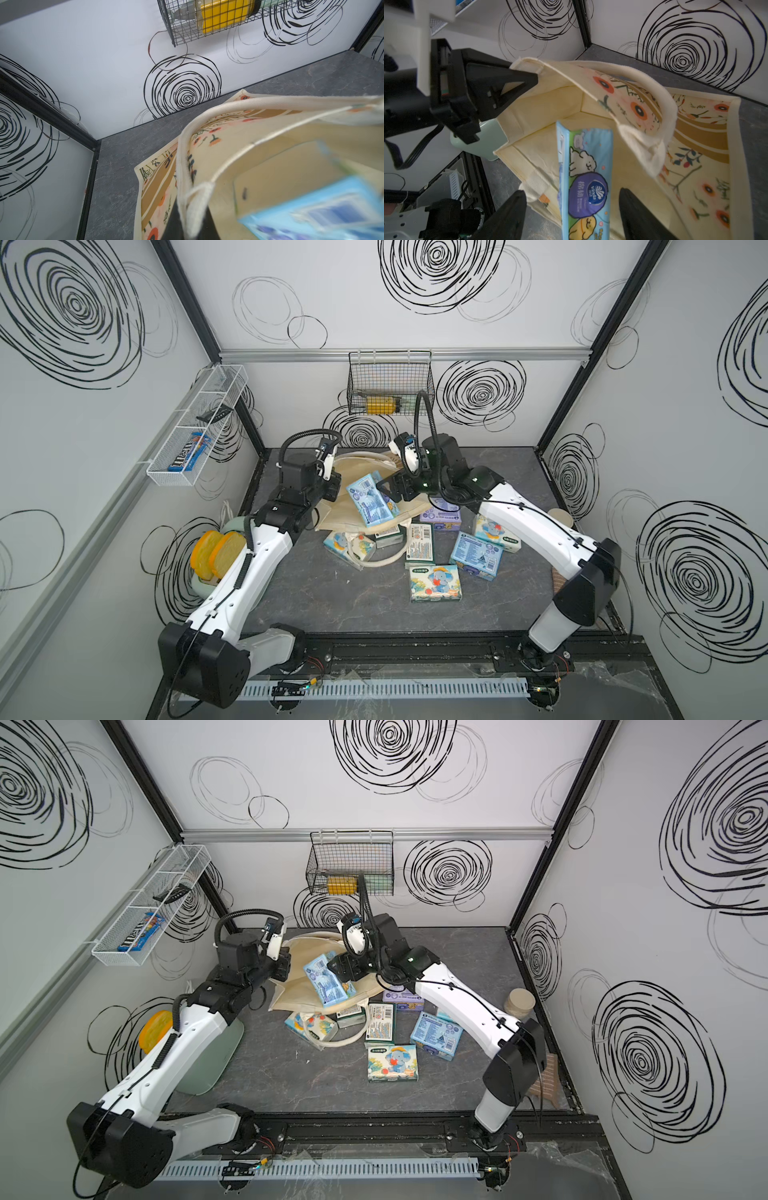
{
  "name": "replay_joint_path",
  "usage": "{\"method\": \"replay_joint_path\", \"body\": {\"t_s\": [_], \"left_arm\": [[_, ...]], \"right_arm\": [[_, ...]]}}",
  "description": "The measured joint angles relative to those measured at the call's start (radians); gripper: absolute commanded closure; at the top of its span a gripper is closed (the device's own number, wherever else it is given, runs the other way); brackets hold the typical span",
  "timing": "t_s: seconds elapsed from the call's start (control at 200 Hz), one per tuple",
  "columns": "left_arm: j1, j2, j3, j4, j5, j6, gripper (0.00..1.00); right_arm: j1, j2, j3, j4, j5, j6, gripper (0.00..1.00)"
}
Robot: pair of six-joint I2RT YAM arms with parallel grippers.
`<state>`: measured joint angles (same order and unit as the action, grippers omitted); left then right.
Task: Put tissues into the canvas bag
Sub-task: Place the pack of facial tissues in the canvas bag, then adjust the canvas bag at the center of the board.
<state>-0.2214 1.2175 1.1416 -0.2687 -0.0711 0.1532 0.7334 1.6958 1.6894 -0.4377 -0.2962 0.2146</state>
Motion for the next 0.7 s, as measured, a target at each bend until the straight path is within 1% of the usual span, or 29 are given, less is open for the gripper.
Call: {"method": "replay_joint_path", "body": {"t_s": [0.055,0.11,0.32,0.38,0.395,0.41,0.435,0.505,0.615,0.701], "left_arm": [[0.0,0.0,0.0,0.0,0.0,0.0,1.0],[0.0,0.0,0.0,0.0,0.002,0.0,1.0],[0.008,0.003,0.0,-0.005,0.01,-0.001,1.0],[0.008,0.003,0.0,-0.005,0.011,-0.001,1.0],[0.008,0.003,0.0,-0.005,0.011,-0.001,1.0],[0.008,0.003,0.0,-0.005,0.011,-0.001,1.0],[0.008,0.003,0.0,-0.005,0.011,-0.001,1.0],[0.008,0.003,0.0,-0.005,0.011,-0.001,1.0],[0.008,0.003,0.0,-0.005,0.011,-0.001,1.0],[0.008,0.003,0.0,-0.005,0.011,-0.001,1.0]], "right_arm": [[-0.001,-0.003,-0.003,-0.012,0.01,-0.007,0.2],[-0.006,-0.039,-0.046,-0.01,0.023,-0.015,0.19],[-0.059,-0.317,-0.349,0.005,0.037,0.003,0.19],[-0.072,-0.375,-0.427,0.016,0.053,0.023,0.16],[-0.073,-0.388,-0.447,0.02,0.061,0.033,0.15],[-0.073,-0.397,-0.465,0.023,0.068,0.035,0.11],[-0.075,-0.41,-0.494,0.031,0.079,0.05,0.08],[-0.087,-0.441,-0.587,0.064,0.108,0.096,0.08],[-0.137,-0.457,-0.729,0.124,0.103,0.192,0.1],[-0.172,-0.433,-0.777,0.156,0.078,0.254,0.14]]}}
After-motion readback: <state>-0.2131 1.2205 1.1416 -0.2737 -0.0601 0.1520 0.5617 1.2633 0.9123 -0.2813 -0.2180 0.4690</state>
